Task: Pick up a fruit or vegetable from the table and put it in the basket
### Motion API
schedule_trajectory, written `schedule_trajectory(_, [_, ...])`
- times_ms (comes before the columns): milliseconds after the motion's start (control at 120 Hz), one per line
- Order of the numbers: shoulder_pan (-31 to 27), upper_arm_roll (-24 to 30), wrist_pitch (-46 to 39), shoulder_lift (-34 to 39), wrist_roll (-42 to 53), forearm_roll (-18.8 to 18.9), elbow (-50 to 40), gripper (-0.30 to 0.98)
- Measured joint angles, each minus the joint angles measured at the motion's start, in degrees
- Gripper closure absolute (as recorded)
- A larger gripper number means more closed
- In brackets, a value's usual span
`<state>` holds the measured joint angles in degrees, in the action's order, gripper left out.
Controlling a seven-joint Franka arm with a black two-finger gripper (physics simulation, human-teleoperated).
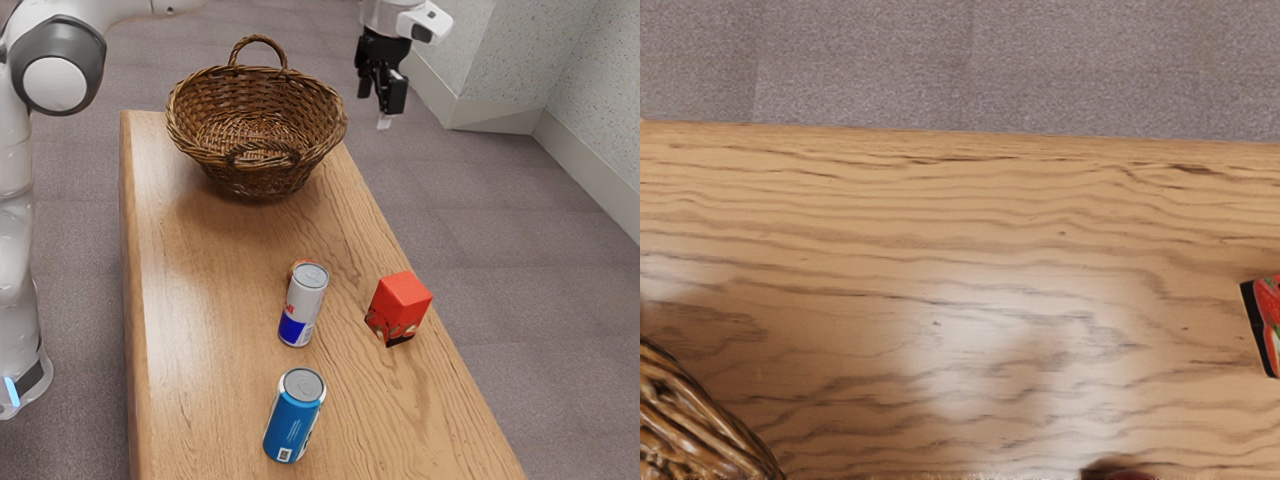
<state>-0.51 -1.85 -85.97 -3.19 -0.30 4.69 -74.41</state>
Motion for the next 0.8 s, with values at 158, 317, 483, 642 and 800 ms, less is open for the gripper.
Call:
schedule_trajectory(158, [0.2,0.0,0.4,0.0,-0.1,-0.1,0.0,0.0])
schedule_trajectory(317, [-3.5,4.5,3.1,2.4,0.4,-0.2,11.3,0.0])
schedule_trajectory(483, [-1.8,9.3,4.1,-3.5,0.7,2.0,12.9,0.0])
schedule_trajectory(642, [2.2,9.6,4.2,-8.2,1.0,2.4,12.9,0.0])
schedule_trajectory(800, [2.1,9.6,3.6,-11.9,1.2,2.4,12.9,0.0])
